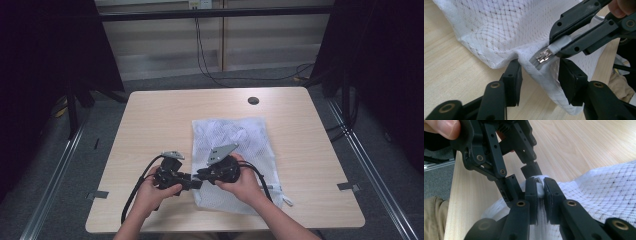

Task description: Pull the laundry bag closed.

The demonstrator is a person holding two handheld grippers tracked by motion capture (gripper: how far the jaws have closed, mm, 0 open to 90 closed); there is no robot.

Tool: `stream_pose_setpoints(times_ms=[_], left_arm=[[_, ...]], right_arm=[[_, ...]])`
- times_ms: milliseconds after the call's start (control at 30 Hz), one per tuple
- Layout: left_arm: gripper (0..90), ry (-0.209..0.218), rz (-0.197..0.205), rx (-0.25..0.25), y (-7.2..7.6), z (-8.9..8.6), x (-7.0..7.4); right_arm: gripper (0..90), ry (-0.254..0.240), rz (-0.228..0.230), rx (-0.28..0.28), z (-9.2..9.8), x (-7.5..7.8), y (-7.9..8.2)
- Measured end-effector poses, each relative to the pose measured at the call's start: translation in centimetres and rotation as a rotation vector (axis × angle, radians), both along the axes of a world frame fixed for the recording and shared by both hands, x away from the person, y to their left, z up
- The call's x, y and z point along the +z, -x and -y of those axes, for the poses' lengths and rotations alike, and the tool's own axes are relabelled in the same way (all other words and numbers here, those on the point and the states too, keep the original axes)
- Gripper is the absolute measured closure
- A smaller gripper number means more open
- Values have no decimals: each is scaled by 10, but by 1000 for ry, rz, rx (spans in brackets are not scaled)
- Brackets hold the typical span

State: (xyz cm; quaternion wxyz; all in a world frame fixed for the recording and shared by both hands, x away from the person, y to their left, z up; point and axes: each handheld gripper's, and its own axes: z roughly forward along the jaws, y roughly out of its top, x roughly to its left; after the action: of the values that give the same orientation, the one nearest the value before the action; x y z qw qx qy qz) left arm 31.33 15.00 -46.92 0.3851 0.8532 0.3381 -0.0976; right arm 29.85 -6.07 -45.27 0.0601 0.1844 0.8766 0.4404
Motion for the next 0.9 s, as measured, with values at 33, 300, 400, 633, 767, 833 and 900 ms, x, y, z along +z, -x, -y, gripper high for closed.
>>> stream_pose_setpoints(times_ms=[33, 300, 400, 633, 767, 833, 900], left_arm=[[557, 2, -3, 2, 0, 0, 0], [658, 27, -27, 3, -2, -2, -1], [650, 43, -27, 0, -2, -3, -2], [626, 34, -44, -17, -1, 3, -6], [677, 39, -54, -3, -3, 2, -5], [723, 32, -45, -9, -4, 2, -5], [777, 30, -52, -10, -4, 1, -5]], right_arm=[[822, -3, 2, 4, 0, 0, 0], [821, -11, 0, 4, 1, 1, 0], [821, -10, 4, 2, 1, 2, 0], [821, -15, 7, 1, 0, 2, 0], [822, -17, 9, -1, 1, 2, 0], [822, -21, 10, 1, 1, 3, 0], [821, -23, 12, -1, 2, 3, 0]])
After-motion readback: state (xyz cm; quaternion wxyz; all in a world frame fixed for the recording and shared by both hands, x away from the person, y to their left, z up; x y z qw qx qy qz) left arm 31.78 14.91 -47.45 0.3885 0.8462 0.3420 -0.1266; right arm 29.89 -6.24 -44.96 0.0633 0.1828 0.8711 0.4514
